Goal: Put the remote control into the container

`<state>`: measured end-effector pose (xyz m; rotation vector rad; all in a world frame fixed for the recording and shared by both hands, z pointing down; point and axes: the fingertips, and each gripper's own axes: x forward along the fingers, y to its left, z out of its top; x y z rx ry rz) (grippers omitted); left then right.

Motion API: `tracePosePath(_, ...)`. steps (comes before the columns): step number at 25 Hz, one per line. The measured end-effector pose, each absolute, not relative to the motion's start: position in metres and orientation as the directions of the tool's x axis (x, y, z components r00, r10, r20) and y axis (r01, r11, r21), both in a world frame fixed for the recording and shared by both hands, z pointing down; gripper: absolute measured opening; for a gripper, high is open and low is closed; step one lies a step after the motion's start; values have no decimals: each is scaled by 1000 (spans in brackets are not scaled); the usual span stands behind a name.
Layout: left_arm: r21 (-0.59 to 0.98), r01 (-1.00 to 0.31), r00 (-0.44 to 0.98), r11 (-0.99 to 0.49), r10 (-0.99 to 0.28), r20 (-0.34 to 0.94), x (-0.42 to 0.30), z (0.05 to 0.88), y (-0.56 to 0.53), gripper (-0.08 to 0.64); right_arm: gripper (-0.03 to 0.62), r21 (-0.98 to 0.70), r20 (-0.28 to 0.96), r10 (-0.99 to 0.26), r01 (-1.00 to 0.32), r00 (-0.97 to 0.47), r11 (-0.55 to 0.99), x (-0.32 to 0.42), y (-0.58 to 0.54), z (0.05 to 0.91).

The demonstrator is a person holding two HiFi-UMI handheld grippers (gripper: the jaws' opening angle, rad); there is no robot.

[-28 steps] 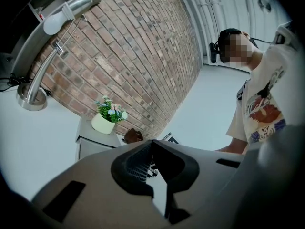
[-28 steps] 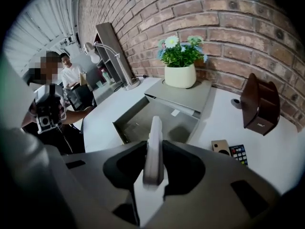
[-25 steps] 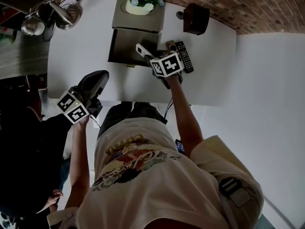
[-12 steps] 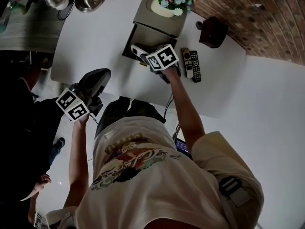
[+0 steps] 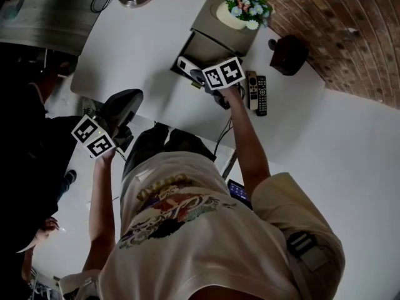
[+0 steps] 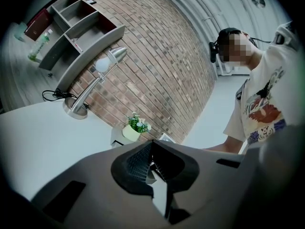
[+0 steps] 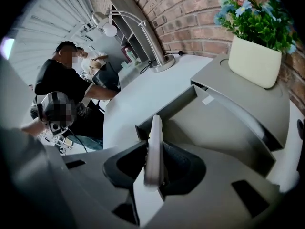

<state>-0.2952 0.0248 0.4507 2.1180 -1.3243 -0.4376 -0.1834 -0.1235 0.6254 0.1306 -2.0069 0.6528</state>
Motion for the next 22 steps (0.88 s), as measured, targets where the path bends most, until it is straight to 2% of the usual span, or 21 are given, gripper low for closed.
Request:
tracePosePath(4, 634, -698, 452, -334, -891, 28, -296, 449, 24, 5, 109, -426, 817, 194, -340, -544, 838, -182, -126, 628)
tracePosePath(8, 629, -700, 457, -337, -889, 33, -297, 447, 25, 6, 111, -345, 836, 141, -307, -530, 887, -178, -131, 631)
tracePosePath(11, 628, -701, 459, -339, -888, 33, -299, 447, 25, 6, 156, -302, 824, 96, -289, -558, 909, -182, -137, 626)
tracePosePath(12, 627, -701, 460, -341, -887, 31, -299, 446, 25, 6, 189, -297, 819, 88, -287, -568, 911, -184, -138, 624)
tracePosePath(15, 622, -700, 466, -351, -884, 26, -298, 445, 25, 5, 199, -256, 810, 56, -267, -583, 929, -186, -142, 615)
tracePosePath(20, 598, -700, 487, -391, -873, 0, -297, 433, 19, 5, 195, -1, 744, -114, -172, -659, 985, -197, -152, 550)
tracePosePath(22, 582, -699, 506, -415, -863, -7, -296, 428, 16, 6, 170, 103, 719, -158, -121, -677, 987, -201, -148, 522)
